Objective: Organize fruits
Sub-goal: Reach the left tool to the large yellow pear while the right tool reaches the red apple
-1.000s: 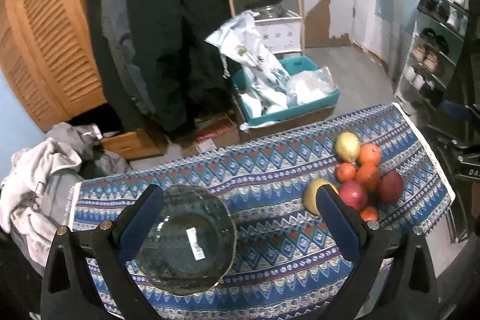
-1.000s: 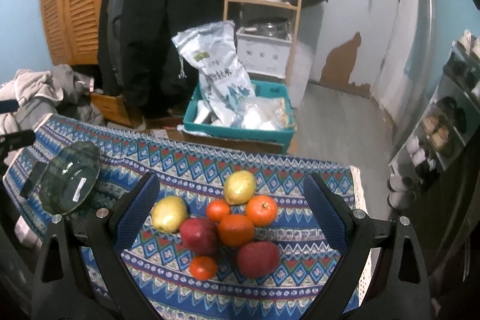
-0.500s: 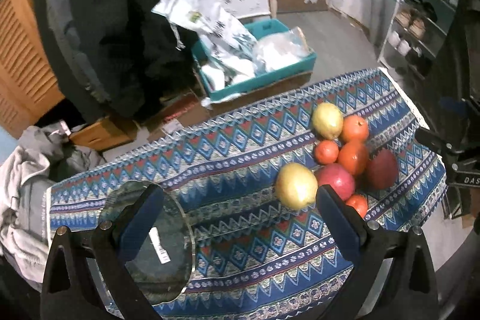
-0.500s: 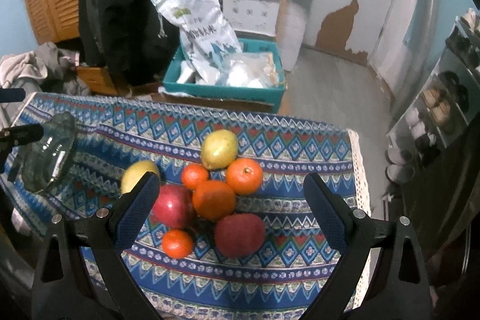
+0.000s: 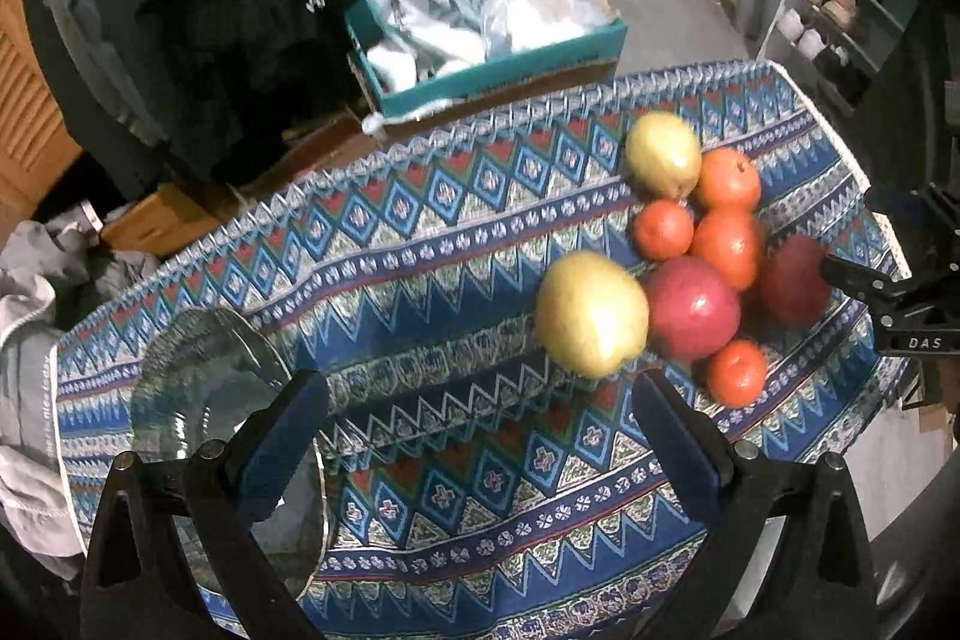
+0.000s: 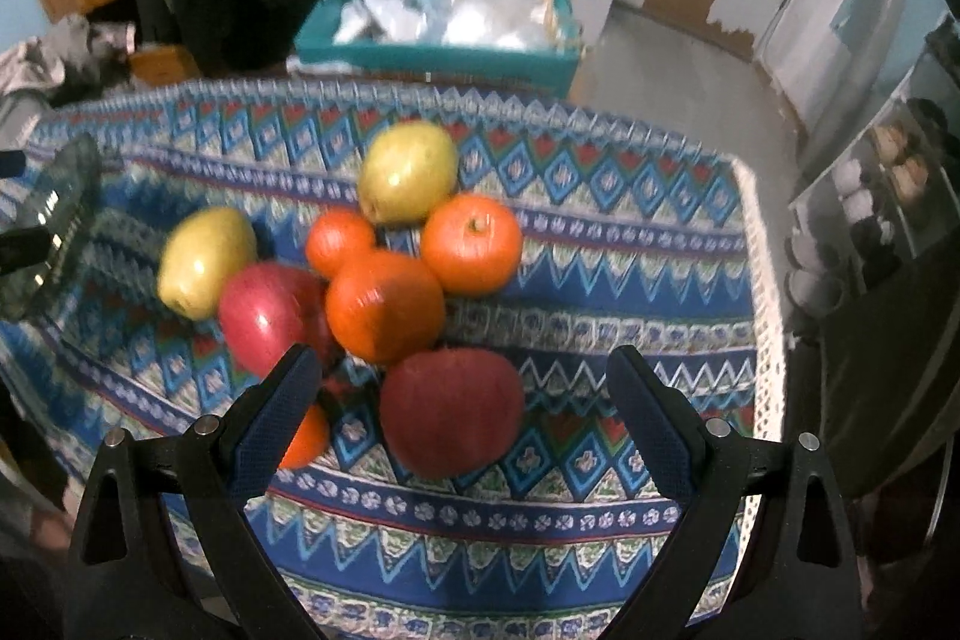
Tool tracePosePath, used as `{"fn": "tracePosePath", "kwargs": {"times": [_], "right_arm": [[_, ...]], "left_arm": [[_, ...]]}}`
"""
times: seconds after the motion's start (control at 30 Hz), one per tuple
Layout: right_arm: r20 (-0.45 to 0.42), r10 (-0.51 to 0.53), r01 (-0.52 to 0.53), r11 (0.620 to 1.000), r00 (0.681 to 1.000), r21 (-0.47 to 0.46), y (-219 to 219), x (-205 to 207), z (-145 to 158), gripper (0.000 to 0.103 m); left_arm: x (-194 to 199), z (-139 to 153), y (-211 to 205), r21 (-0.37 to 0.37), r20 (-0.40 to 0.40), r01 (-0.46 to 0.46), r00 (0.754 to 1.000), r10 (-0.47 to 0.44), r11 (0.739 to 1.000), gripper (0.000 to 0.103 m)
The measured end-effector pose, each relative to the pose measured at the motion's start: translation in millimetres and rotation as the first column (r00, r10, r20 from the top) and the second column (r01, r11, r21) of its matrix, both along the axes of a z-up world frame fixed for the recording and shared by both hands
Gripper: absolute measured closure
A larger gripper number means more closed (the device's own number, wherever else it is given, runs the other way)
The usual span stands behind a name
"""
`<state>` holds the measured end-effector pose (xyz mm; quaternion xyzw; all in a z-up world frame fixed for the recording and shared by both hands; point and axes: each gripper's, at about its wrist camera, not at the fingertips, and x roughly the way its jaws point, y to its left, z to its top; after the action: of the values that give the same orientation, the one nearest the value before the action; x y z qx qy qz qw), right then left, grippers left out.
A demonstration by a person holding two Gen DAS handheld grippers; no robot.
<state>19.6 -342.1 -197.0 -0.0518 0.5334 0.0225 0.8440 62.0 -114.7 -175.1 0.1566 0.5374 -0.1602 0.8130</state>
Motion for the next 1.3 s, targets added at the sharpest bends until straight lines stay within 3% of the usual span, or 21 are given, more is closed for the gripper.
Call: {"fn": "tracePosePath", "kwargs": {"times": [0.27, 0.67, 0.77, 0.83, 1.03, 1.3], "right_arm": [[-0.105, -0.008, 0.010, 1.000, 0.994, 0.020, -9.8, 8.4, -39.3, 0.008], [-0.144, 0.019, -0.016, 1.000, 0.989, 0.022, -8.9, 14.0, -65.8, 0.009], [-0.153, 0.028, -0.021, 0.999, 0.988, 0.046, -8.9, 14.1, -71.8, 0.016], [-0.159, 0.039, -0.026, 0.996, 0.986, 0.080, -8.8, 13.6, -75.2, 0.025], [-0.154, 0.037, -0.027, 0.998, 0.987, 0.062, -5.7, 15.7, -74.2, 0.026], [-0.086, -0.020, 0.027, 0.997, 0.996, 0.077, -24.6, 12.1, -47.8, 0.026]], "left_arm": [[5.6, -29.9, 1.3, 0.014, -0.061, -0.020, 0.998, 0.020, 1.000, 0.001], [13.5, -52.5, -16.0, 0.051, -0.094, -0.012, 0.995, 0.017, 0.999, 0.004], [16.1, -56.3, -17.8, 0.053, -0.101, -0.015, 0.995, 0.021, 0.998, 0.004], [19.5, -58.1, -18.2, 0.044, -0.111, -0.023, 0.993, 0.028, 0.999, 0.004], [28.3, -57.4, -24.6, -0.003, -0.128, -0.039, 0.991, 0.038, 0.999, 0.004], [47.7, -64.4, -37.7, -0.059, -0.199, -0.095, 0.977, 0.082, 0.994, 0.004]]}}
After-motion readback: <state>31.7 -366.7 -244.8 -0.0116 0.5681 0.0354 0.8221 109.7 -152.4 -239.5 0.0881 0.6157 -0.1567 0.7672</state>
